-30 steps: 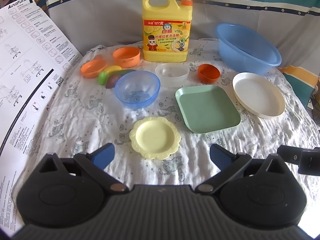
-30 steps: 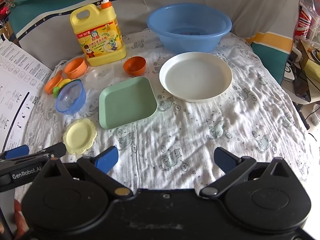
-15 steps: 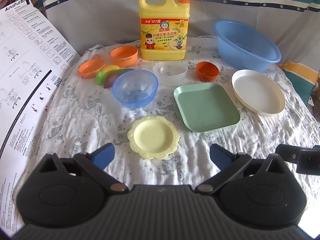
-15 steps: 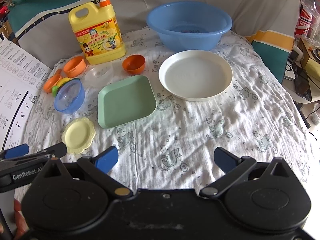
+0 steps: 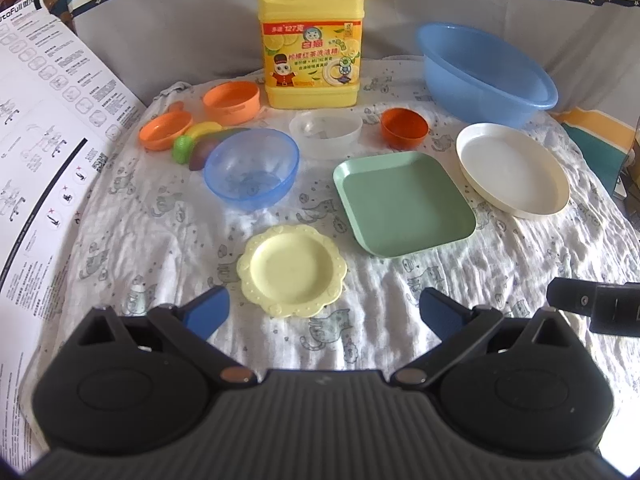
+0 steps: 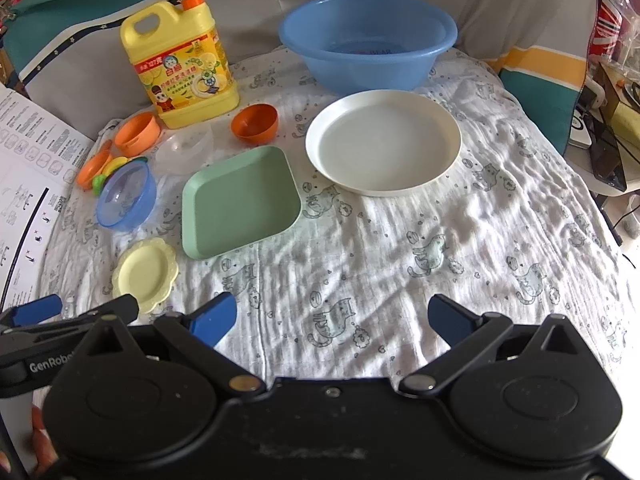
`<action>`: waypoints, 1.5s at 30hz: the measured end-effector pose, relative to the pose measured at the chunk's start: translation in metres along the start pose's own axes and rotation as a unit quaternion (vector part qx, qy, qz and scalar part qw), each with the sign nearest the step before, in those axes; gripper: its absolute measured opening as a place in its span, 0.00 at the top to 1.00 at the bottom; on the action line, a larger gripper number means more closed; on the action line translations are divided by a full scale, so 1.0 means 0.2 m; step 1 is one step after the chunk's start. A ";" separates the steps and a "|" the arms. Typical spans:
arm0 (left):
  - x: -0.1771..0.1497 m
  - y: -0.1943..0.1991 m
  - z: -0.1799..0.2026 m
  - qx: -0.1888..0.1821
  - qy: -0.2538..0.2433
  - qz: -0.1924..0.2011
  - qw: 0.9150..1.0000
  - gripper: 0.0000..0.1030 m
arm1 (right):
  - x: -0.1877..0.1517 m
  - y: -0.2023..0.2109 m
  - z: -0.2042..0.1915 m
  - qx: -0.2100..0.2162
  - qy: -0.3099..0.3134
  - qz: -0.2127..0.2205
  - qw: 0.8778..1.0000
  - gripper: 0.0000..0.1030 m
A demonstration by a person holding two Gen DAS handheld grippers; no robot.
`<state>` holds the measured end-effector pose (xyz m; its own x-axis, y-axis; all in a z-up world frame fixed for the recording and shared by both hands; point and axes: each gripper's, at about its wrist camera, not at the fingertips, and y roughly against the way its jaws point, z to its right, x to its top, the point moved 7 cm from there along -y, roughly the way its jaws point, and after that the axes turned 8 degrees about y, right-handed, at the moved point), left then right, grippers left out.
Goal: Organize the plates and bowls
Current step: 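Reach the right gripper to the white round plate and grasp its rim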
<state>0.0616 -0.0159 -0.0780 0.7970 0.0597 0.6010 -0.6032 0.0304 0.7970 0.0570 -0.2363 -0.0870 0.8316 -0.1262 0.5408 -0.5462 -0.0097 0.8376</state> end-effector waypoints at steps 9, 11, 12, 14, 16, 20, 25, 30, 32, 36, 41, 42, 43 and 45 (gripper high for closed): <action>0.05 -0.12 0.08 -0.014 -0.009 -0.008 1.000 0.00 | 0.02 -0.10 0.09 -0.008 -0.017 0.001 1.000 0.00; 0.09 -0.15 0.12 -0.022 -0.014 -0.006 1.000 0.00 | 0.05 -0.13 0.14 -0.018 -0.027 0.014 0.999 0.00; 0.10 -0.16 0.14 -0.025 -0.016 -0.005 1.000 0.00 | 0.07 -0.14 0.18 -0.020 -0.033 0.018 0.999 0.00; 0.14 -0.19 0.20 -0.032 -0.023 -0.001 0.999 0.00 | 0.12 -0.18 0.25 -0.022 -0.043 0.022 0.999 0.00; 0.18 -0.23 0.26 -0.040 -0.034 0.002 0.999 0.00 | 0.17 -0.22 0.32 -0.029 -0.053 0.028 0.998 0.00; 0.26 -0.32 0.38 -0.052 -0.049 -0.002 0.997 0.00 | 0.27 -0.31 0.49 -0.044 -0.081 0.040 0.995 0.01; 0.33 -0.43 0.49 -0.055 -0.060 -0.005 0.997 0.00 | 0.38 -0.44 0.64 -0.055 -0.102 0.050 0.992 0.20; 0.39 -0.52 0.60 -0.055 -0.078 -0.001 0.995 0.00 | 0.44 -0.59 0.77 -0.063 -0.110 0.051 0.991 0.47; 0.40 -0.55 0.64 -0.056 -0.081 -0.002 0.995 0.00 | 0.44 -0.65 0.80 -0.066 -0.118 0.042 0.990 0.64; 0.42 -0.61 0.71 -0.058 -0.089 -0.002 0.994 0.00 | 0.40 -0.71 0.81 -0.062 -0.114 0.035 0.991 0.78; 0.45 -0.68 0.81 -0.061 -0.109 0.000 0.992 0.00 | 0.32 -0.66 0.80 -0.066 -0.080 0.036 0.994 0.84; 0.46 -0.70 0.83 -0.063 -0.114 0.001 0.992 0.00 | 0.31 -0.65 0.81 -0.063 -0.081 0.037 0.994 0.84; 0.47 -0.71 0.85 -0.063 -0.118 0.003 0.991 0.00 | 0.29 -0.64 0.83 -0.063 -0.081 0.037 0.994 0.84; 0.48 -0.75 0.90 -0.062 -0.129 0.005 0.990 0.00 | 0.27 -0.62 0.86 -0.065 -0.078 0.038 0.994 0.84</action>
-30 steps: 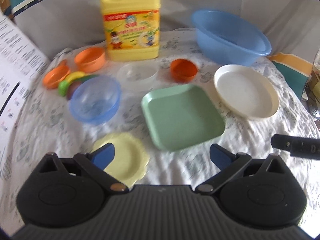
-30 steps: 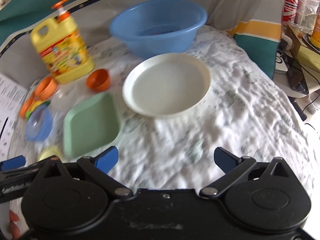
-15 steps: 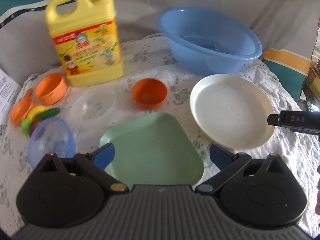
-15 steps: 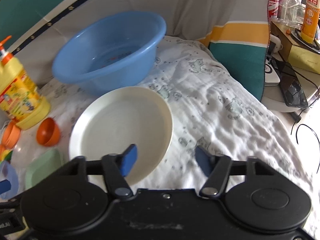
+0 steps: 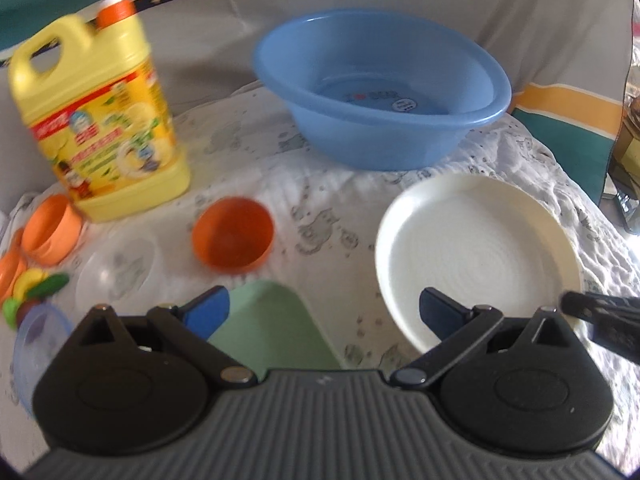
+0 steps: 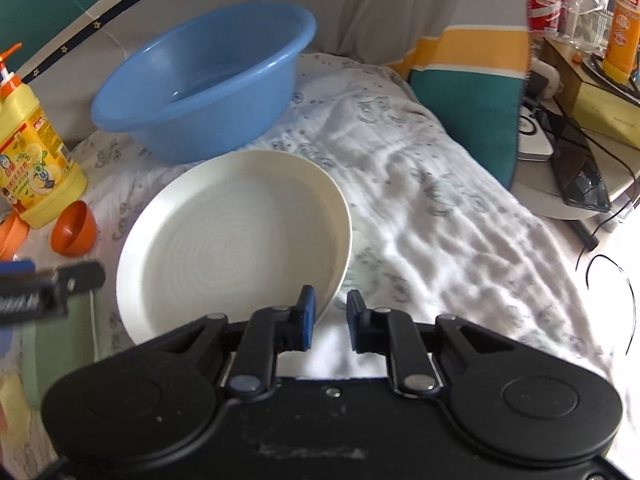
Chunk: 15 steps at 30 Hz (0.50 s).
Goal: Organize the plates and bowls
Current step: 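Reach the right gripper to the white round plate and grasp its rim, then lift the white plate with the right gripper and carry it toward the instruction sheet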
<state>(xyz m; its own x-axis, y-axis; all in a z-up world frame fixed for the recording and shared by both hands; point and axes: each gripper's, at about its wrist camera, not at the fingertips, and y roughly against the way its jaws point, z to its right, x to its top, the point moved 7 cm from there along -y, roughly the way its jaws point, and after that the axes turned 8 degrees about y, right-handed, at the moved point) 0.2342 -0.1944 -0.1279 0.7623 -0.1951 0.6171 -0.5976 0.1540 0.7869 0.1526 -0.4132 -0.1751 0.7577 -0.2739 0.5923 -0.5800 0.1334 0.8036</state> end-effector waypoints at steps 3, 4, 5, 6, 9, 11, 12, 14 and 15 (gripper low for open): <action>0.03 -0.05 0.06 -0.011 -0.009 -0.004 1.000 0.01 | -0.01 0.01 0.04 -0.002 0.003 -0.001 1.000 0.84; 0.04 -0.07 0.08 -0.017 -0.011 -0.008 1.000 0.02 | -0.01 0.01 0.05 0.002 0.001 -0.001 1.000 0.83; 0.05 -0.10 0.10 -0.021 -0.014 -0.011 1.000 0.04 | -0.01 0.01 0.07 0.007 -0.003 -0.001 1.000 0.83; 0.06 -0.12 0.12 -0.023 -0.016 -0.014 0.999 0.06 | -0.01 0.01 0.07 0.011 -0.007 -0.002 1.000 0.82; 0.06 -0.20 0.14 -0.034 -0.012 -0.036 0.999 0.18 | -0.01 -0.01 0.08 0.019 -0.024 -0.003 1.000 0.78; 0.06 -0.23 0.15 -0.042 -0.007 -0.048 0.998 0.23 | -0.01 0.00 0.06 0.019 -0.024 0.001 1.000 0.77; 0.05 -0.25 0.15 -0.043 -0.007 -0.052 0.998 0.23 | 0.00 0.00 0.06 0.018 -0.025 0.004 1.000 0.77; 0.05 -0.28 0.16 -0.042 -0.011 -0.057 0.997 0.25 | 0.01 -0.01 0.05 0.014 -0.024 0.010 1.000 0.77; 0.04 -0.29 0.17 -0.043 -0.016 -0.059 0.997 0.25 | 0.02 -0.02 0.05 0.011 -0.022 0.013 1.000 0.77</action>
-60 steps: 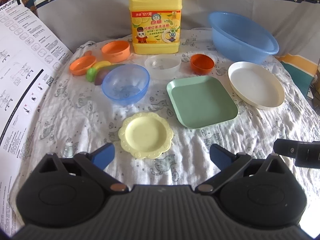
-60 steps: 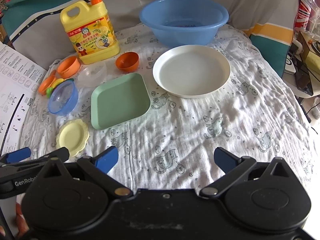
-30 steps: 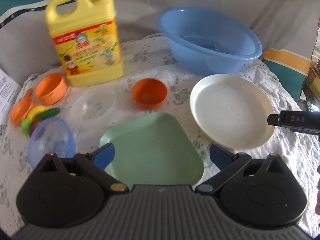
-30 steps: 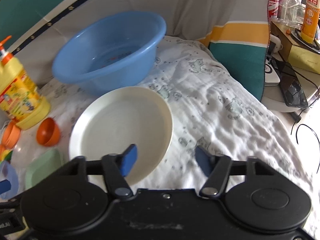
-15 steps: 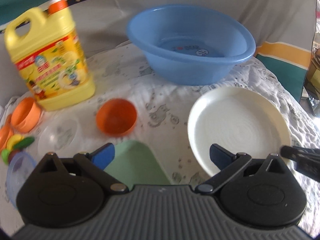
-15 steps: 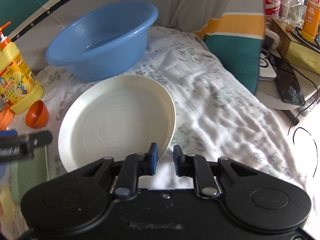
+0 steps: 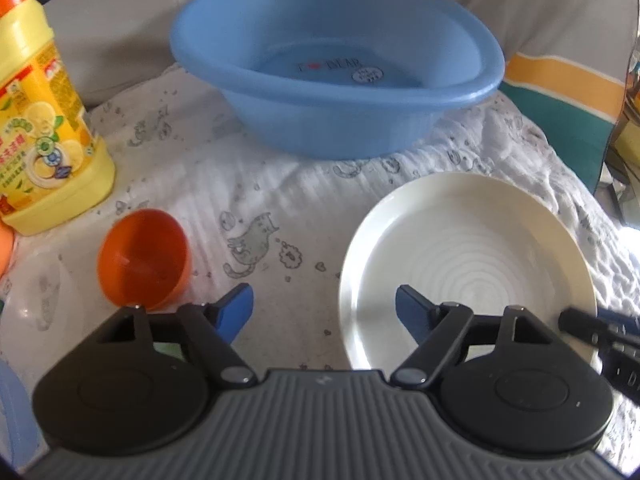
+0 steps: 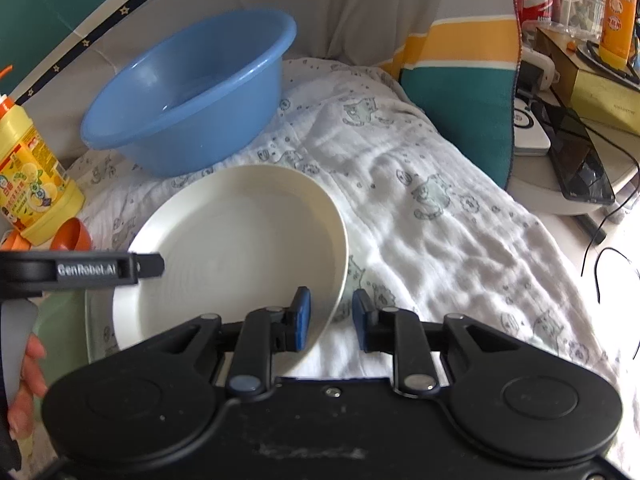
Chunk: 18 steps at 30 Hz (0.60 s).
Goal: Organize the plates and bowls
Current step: 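Lift the white plate with the right gripper and carry it toward the instruction sheet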
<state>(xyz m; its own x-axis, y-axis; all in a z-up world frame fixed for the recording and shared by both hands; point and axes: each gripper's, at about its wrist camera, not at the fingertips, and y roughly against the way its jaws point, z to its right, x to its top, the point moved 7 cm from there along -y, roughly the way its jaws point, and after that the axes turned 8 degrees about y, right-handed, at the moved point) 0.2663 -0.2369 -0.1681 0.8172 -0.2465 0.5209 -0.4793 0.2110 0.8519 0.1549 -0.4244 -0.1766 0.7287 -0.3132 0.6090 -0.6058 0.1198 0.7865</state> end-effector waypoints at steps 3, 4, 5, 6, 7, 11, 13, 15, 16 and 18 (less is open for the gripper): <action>-0.01 0.00 0.04 -0.005 -0.022 0.007 1.000 0.25 | 0.02 -0.02 -0.01 -0.010 0.003 0.010 1.000 0.77; -0.02 0.00 0.06 -0.005 -0.034 0.011 0.999 0.26 | 0.02 -0.03 -0.02 -0.011 0.004 0.011 1.000 0.76; -0.03 0.01 0.08 -0.007 -0.047 0.015 0.999 0.30 | 0.02 -0.04 -0.02 -0.010 0.005 0.012 1.000 0.76; -0.04 0.02 0.11 -0.012 -0.060 0.019 0.998 0.33 | 0.02 -0.04 -0.04 -0.007 0.006 0.013 1.000 0.75; -0.04 0.02 0.14 -0.018 -0.070 0.021 0.997 0.46 | 0.02 -0.04 -0.04 -0.011 0.008 0.014 1.000 0.75; -0.06 0.05 0.18 -0.008 -0.085 0.025 0.996 0.53 | 0.01 -0.03 -0.05 -0.013 -0.001 0.006 1.000 0.75; -0.07 0.07 0.17 -0.004 -0.076 0.020 0.997 0.58 | 0.00 -0.01 -0.06 -0.005 -0.006 0.003 1.000 0.75; -0.09 0.10 0.15 0.002 -0.069 0.018 0.997 0.60 | -0.02 0.02 -0.07 -0.002 -0.004 0.002 1.000 0.75; -0.10 0.12 0.14 0.003 -0.067 0.019 0.998 0.60 | -0.03 0.04 -0.08 -0.002 -0.002 0.002 1.000 0.75; -0.13 0.17 0.12 0.003 -0.064 0.020 0.998 0.60 | -0.04 0.09 -0.10 -0.002 0.000 0.007 1.000 0.74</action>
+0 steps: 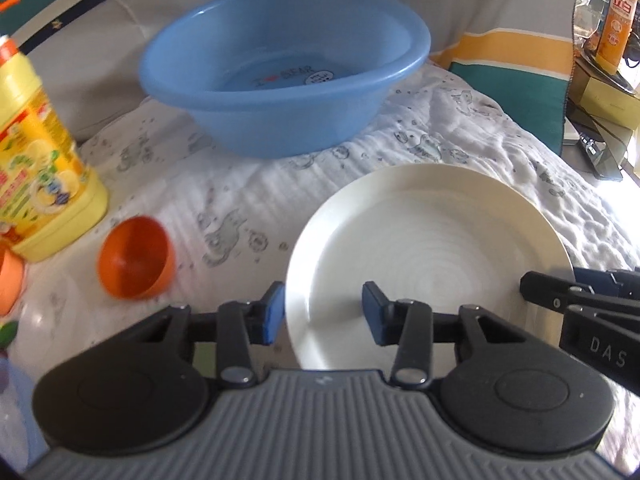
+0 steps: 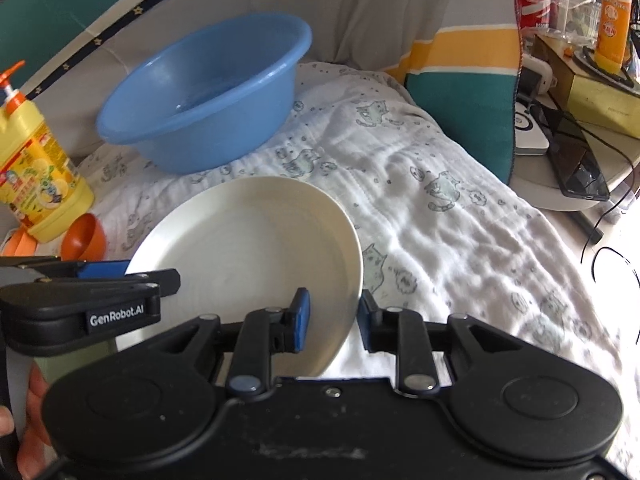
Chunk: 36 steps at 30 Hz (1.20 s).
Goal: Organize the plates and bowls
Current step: 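Lift the white plate with the right gripper and carry it toward the instruction sheet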
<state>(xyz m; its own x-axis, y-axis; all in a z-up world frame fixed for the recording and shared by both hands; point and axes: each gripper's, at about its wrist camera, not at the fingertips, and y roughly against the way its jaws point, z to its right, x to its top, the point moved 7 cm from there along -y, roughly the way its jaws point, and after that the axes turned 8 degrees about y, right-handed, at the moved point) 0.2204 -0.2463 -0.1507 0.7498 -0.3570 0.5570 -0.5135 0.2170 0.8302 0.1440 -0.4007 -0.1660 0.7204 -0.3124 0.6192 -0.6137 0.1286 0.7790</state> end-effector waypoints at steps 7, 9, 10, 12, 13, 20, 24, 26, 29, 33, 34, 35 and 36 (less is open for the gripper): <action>-0.12 0.22 -0.13 0.004 0.031 0.000 1.000 0.60 | -0.05 0.21 -0.11 0.028 0.008 0.006 1.000 0.74; -0.17 0.30 -0.20 0.008 0.045 0.001 0.999 0.60 | -0.06 0.27 -0.16 0.037 0.015 0.007 0.999 0.74; -0.19 0.34 -0.23 0.010 0.054 0.000 0.999 0.60 | -0.07 0.30 -0.19 0.042 0.019 0.007 0.999 0.74; -0.23 0.40 -0.31 0.013 0.066 0.004 0.998 0.60 | -0.09 0.35 -0.25 0.050 0.030 0.008 0.998 0.74; -0.25 0.43 -0.35 0.016 0.073 0.004 0.997 0.60 | -0.10 0.38 -0.29 0.054 0.037 0.009 0.998 0.74; -0.47 0.67 -0.61 0.038 0.123 0.014 0.992 0.60 | -0.19 0.56 -0.57 0.093 0.083 0.007 0.992 0.74; -0.61 0.80 -0.77 0.054 0.154 0.019 0.986 0.60 | -0.25 0.64 -0.76 0.115 0.118 0.001 0.986 0.74; -0.70 0.86 -0.86 0.063 0.168 0.023 0.984 0.60 | -0.30 0.67 -0.87 0.125 0.137 -0.003 0.983 0.74; -0.81 0.93 -0.98 0.077 0.190 0.023 0.978 0.60 | -0.36 0.72 -1.02 0.142 0.165 -0.011 0.976 0.74; -0.96 1.03 -1.14 0.096 0.220 0.022 0.970 0.60 | -0.46 0.78 -1.25 0.164 0.204 -0.021 0.965 0.74; -1.00 1.05 -1.19 0.101 0.227 0.023 0.968 0.60 | -0.49 0.80 -1.31 0.169 0.214 -0.024 0.962 0.74; -1.03 1.07 -1.22 0.105 0.233 0.023 0.966 0.60 | -0.51 0.81 -1.37 0.174 0.224 -0.027 0.958 0.74; -1.06 1.09 -1.26 0.110 0.240 0.024 0.964 0.60 | -0.53 0.83 -1.43 0.179 0.233 -0.029 0.955 0.74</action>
<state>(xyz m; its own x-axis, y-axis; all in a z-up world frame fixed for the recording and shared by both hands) 0.0540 0.1070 -0.0823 0.8029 0.1221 0.5835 -0.5884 0.0058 0.8085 0.0578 -0.0778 -0.0746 0.7706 0.1554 0.6181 -0.5797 -0.2320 0.7811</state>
